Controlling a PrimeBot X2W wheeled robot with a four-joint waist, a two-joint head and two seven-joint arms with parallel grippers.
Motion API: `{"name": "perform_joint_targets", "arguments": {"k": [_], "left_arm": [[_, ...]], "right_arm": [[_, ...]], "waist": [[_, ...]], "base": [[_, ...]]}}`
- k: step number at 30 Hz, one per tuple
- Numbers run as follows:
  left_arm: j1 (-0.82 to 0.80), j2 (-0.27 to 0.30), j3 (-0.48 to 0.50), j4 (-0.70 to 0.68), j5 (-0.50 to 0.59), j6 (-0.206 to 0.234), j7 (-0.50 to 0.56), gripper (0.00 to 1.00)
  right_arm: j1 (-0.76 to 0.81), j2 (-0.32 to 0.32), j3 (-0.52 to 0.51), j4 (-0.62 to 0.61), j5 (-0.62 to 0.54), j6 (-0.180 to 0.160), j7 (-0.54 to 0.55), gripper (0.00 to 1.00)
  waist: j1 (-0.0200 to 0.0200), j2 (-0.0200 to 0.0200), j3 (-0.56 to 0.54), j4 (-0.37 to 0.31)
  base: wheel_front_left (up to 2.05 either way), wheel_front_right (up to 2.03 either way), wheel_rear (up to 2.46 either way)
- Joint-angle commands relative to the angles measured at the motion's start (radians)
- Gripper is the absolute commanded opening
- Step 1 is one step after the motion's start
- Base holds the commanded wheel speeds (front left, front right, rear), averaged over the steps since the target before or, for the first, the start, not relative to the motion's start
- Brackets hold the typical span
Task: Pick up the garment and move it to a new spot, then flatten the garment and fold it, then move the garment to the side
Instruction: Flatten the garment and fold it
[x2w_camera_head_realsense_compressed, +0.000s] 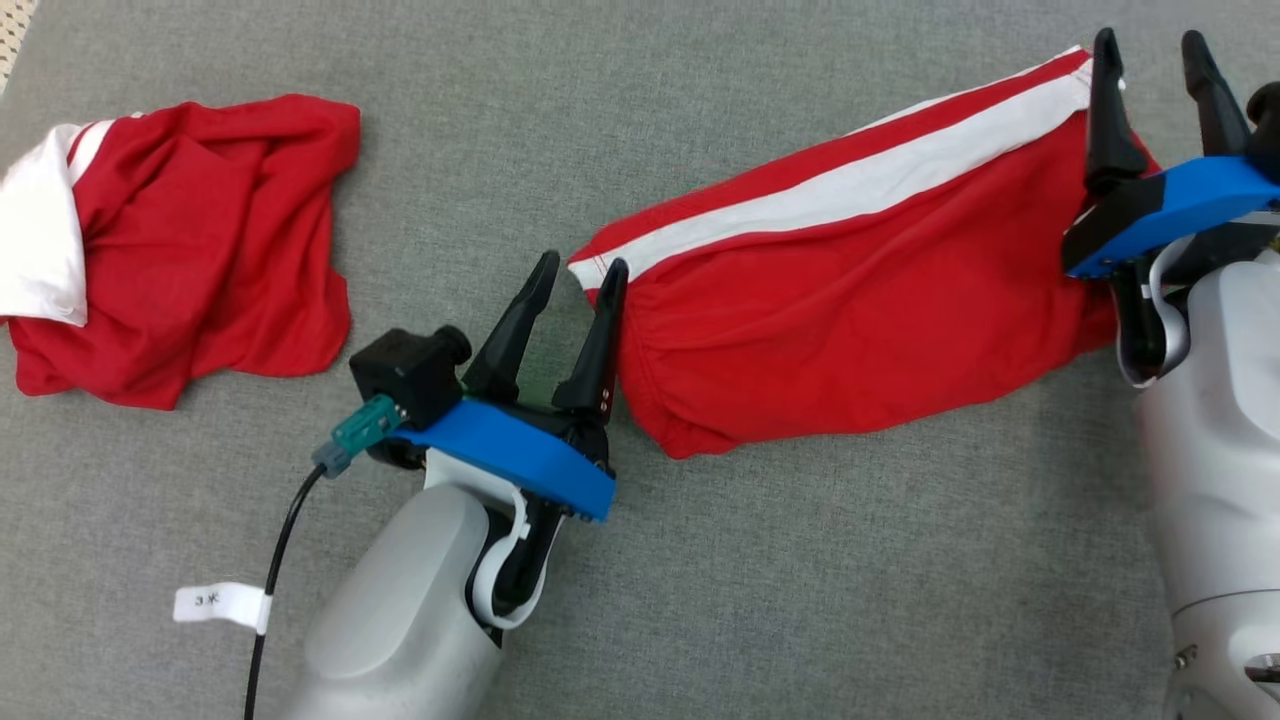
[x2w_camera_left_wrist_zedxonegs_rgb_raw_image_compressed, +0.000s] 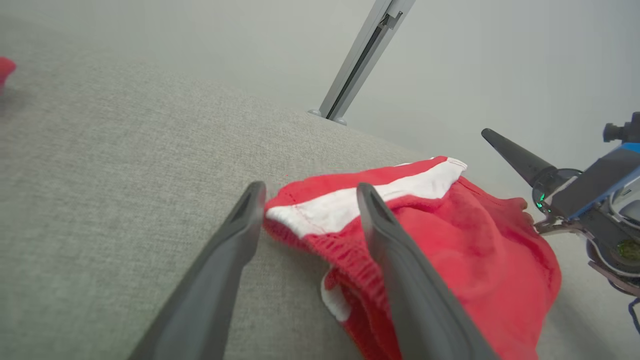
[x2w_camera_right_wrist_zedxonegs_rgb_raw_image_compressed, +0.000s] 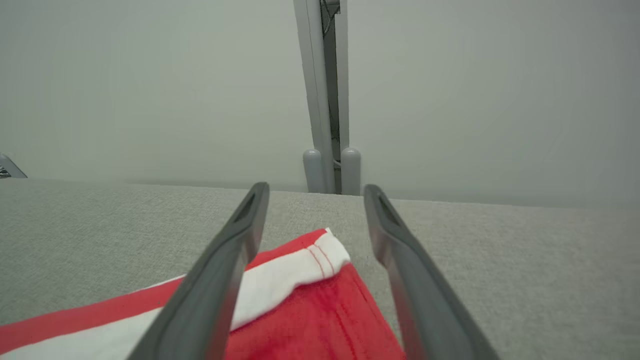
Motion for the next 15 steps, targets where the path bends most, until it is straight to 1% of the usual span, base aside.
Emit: {"name": "perform_joint_targets", "arguments": {"k": [1, 3, 5, 6, 8, 12, 13, 14, 15], "left_arm": [[0.028, -0.003, 0.019, 0.003, 0.010, 0.002, -0.003, 1.00], [0.036, -0.003, 0.027, 0.001, 0.019, 0.002, -0.003, 1.00], [0.068, -0.004, 0.045, 0.001, 0.046, 0.002, -0.003, 1.00], [0.068, -0.004, 0.045, 0.001, 0.046, 0.002, -0.003, 1.00], [0.086, -0.004, 0.057, 0.000, 0.069, 0.002, -0.003, 1.00], [0.117, -0.007, 0.087, -0.005, 0.108, 0.002, -0.003, 1.00], [0.124, -0.008, 0.095, -0.004, 0.117, 0.002, -0.003, 1.00], [0.131, -0.009, 0.103, -0.003, 0.127, 0.002, -0.003, 1.00], [0.139, -0.009, 0.110, -0.002, 0.135, 0.002, -0.003, 1.00]], "right_arm": [[0.013, -0.017, -0.009, 0.014, -0.017, 0.000, -0.011, 1.00], [0.023, -0.026, -0.008, 0.021, -0.032, 0.000, -0.012, 1.00], [0.049, -0.050, -0.017, 0.052, -0.072, 0.000, -0.012, 1.00], [0.049, -0.050, -0.017, 0.052, -0.072, 0.000, -0.012, 1.00], [0.066, -0.058, -0.029, 0.085, -0.088, 0.000, 0.005, 1.00], [0.102, -0.065, -0.049, 0.165, -0.110, 0.000, 0.074, 1.00], [0.115, -0.062, -0.056, 0.190, -0.109, 0.000, 0.095, 0.76], [0.129, -0.052, -0.061, 0.211, -0.098, 0.000, 0.105, 0.17], [0.138, -0.044, -0.074, 0.228, -0.081, 0.000, 0.109, 0.00]], "waist": [[-0.0002, 0.0000, -0.010, -0.003], [-0.0002, 0.0000, -0.015, -0.003], [-0.0002, 0.0000, -0.028, -0.003], [-0.0002, 0.0000, -0.028, -0.003], [-0.0002, 0.0000, -0.036, -0.001], [-0.0002, 0.0000, -0.052, 0.004], [-0.0002, 0.0000, -0.057, 0.005], [-0.0002, 0.0000, -0.064, 0.005], [-0.0002, 0.0000, -0.072, 0.005]], "base": [[0.00, 0.00, 0.00], [0.00, 0.00, 0.00], [0.00, 0.00, 0.00], [0.00, 0.00, 0.00], [0.00, 0.00, 0.00], [0.00, 0.00, 0.00], [0.00, 0.00, 0.00], [0.00, 0.00, 0.00], [0.00, 0.00, 0.00]]}}
